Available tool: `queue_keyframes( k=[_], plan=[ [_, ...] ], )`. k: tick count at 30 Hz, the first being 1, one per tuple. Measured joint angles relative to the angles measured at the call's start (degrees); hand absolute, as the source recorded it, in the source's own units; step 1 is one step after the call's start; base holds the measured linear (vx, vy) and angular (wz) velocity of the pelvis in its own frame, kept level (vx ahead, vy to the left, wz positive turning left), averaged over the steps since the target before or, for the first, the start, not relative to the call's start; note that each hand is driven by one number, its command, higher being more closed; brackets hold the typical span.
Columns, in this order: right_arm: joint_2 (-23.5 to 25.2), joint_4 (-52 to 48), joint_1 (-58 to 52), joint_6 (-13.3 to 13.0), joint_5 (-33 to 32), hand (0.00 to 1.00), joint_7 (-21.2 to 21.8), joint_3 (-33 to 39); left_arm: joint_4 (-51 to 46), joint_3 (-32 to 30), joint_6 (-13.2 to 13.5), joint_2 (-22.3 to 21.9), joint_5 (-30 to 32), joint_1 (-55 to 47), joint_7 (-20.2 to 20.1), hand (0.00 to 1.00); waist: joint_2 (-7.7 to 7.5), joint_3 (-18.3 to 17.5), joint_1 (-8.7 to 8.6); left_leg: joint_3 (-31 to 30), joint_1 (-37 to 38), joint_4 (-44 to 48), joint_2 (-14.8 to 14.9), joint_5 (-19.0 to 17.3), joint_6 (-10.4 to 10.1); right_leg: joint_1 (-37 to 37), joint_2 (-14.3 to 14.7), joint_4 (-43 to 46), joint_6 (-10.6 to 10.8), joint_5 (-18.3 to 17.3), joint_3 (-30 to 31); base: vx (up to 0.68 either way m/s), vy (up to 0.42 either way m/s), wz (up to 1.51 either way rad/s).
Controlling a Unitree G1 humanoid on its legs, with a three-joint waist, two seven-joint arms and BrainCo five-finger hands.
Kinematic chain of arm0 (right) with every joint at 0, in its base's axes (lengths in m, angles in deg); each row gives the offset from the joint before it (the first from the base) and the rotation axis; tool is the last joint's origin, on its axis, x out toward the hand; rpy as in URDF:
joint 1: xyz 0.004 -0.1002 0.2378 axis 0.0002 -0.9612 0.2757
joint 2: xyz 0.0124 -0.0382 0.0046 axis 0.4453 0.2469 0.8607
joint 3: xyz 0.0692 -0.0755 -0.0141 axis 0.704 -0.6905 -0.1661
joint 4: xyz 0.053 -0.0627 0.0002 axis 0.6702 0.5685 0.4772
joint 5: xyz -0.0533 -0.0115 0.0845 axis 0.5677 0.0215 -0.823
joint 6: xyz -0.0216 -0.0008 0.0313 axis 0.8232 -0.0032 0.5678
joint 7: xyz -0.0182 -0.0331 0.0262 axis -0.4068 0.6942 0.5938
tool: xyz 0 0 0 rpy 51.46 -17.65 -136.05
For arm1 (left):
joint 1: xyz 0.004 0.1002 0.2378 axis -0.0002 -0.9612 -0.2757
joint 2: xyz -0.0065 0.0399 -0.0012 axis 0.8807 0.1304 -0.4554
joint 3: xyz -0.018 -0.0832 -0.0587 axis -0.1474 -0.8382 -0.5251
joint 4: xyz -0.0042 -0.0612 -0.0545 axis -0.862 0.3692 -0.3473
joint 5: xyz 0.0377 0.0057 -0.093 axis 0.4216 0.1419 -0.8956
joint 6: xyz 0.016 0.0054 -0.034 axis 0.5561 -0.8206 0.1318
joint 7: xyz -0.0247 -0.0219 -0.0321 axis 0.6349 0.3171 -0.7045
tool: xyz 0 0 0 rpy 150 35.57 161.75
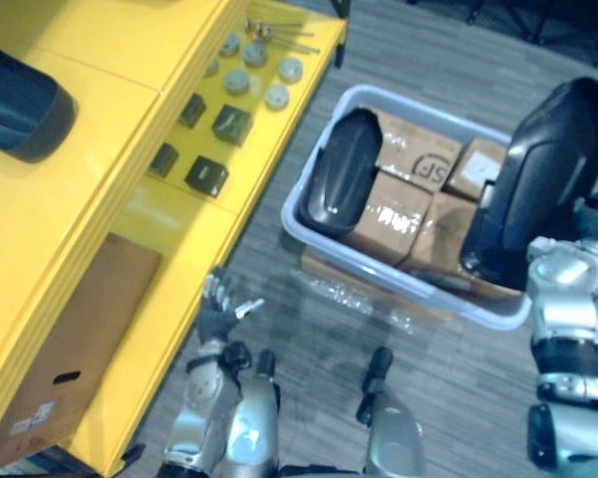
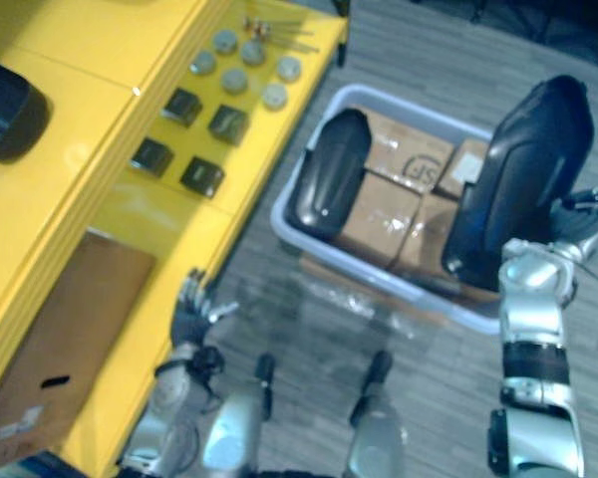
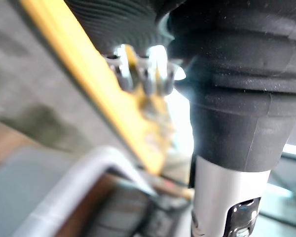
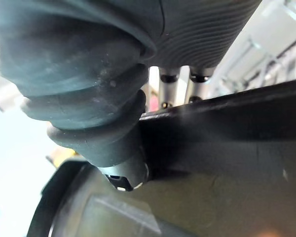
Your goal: Walk over and take plastic housings, then place them on the shelf
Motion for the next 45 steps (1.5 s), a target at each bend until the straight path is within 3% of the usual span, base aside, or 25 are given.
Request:
queue_keyframes(
  k=[3,10,14,20,23,26,30,36,45],
  plan=[
    [2.33,-0.01,-2.89,0.88,0.37,1.00,0.48,0.01,-2.44,-0.59,-2.36,0.01,0.58,0.58,-1.12,0.00,-0.18,-3.81,0.03,0.96,2.88,-2.41,0.28,0.00,-0.01,2.13,0.13,-1.61,0.10,0.07,-0.03,0.11,0.017,-0.11],
    [5.04,0.01,-5.56,0.52,4.30,1.00,2.32,-0.28,-2.49,-0.71,-6.55,0.00,0.53,2.48,-4.73,0.00,-1.02,-8.85,-0.36,2.18,7.12,-5.57,0.57,0.07,-0.15,5.60,0.72,-4.53,0.52,0.37,-0.05,0.06,0.003,-0.07],
    [6.33,-1.31,-5.55,-3.43,10.18,1.00,2.23,-2.89,-1.97,2.44,-11.13,0.25,-1.22,4.92,-7.86,0.00,-1.38,-10.48,-0.48,2.57,8.93,-6.71,0.58,0.12,-0.22,7.32,0.74,-5.06,0.56,0.40,-0.02,0.00,0.001,-0.03],
    [6.93,-8.11,-3.90,-16.25,19.01,1.00,1.67,-10.28,6.16,6.38,-17.41,1.36,-8.69,12.91,-12.95,0.00,-2.00,-14.16,-1.82,3.78,9.69,-6.90,0.55,0.17,-0.30,7.49,0.80,-5.97,0.97,0.71,0.35,0.00,0.001,-0.06],
    [6.96,-11.17,-3.54,-22.38,21.82,1.00,0.97,-12.69,10.78,7.91,-19.10,1.69,-11.75,18.10,-14.20,0.00,-2.77,-15.16,-2.02,4.70,10.39,-6.94,0.64,0.24,-0.38,7.64,0.90,-5.97,0.94,0.74,1.05,0.00,0.007,-0.10],
    [7.07,-13.59,-3.33,-27.23,22.83,1.00,1.02,-15.37,12.34,7.91,-19.23,1.66,-13.43,20.25,-14.48,0.00,-2.94,-15.58,-2.64,5.29,12.64,-7.85,0.59,0.23,-0.38,9.23,0.86,-5.97,0.95,0.74,1.55,-0.02,0.007,-0.11],
    [8.96,-14.87,-3.12,-30.61,22.74,1.00,1.28,-18.04,12.44,7.99,-18.73,1.54,-15.62,21.52,-13.70,0.00,-3.89,-16.83,-3.38,5.66,12.66,-7.96,0.45,0.20,-0.35,9.34,0.98,-6.01,0.91,0.71,1.64,-0.04,0.003,-0.04],
    [11.65,-14.75,-3.15,-31.78,22.70,1.00,2.50,-22.52,13.85,9.16,-16.91,0.77,-14.90,22.59,-9.56,0.00,-3.43,-17.76,-3.47,6.01,12.73,-8.01,0.51,0.24,-0.34,9.30,1.03,-6.03,0.89,0.73,1.67,-0.01,-0.002,-0.02],
    [14.66,-10.99,-4.21,-31.62,21.91,1.00,2.39,-27.76,15.83,10.96,-13.84,-1.09,-14.91,24.93,-7.25,0.00,-3.45,-18.25,-3.35,5.36,12.67,-8.80,0.33,0.82,-0.35,9.40,1.01,-6.65,0.97,0.87,1.36,0.01,0.000,0.03]
  ],
)
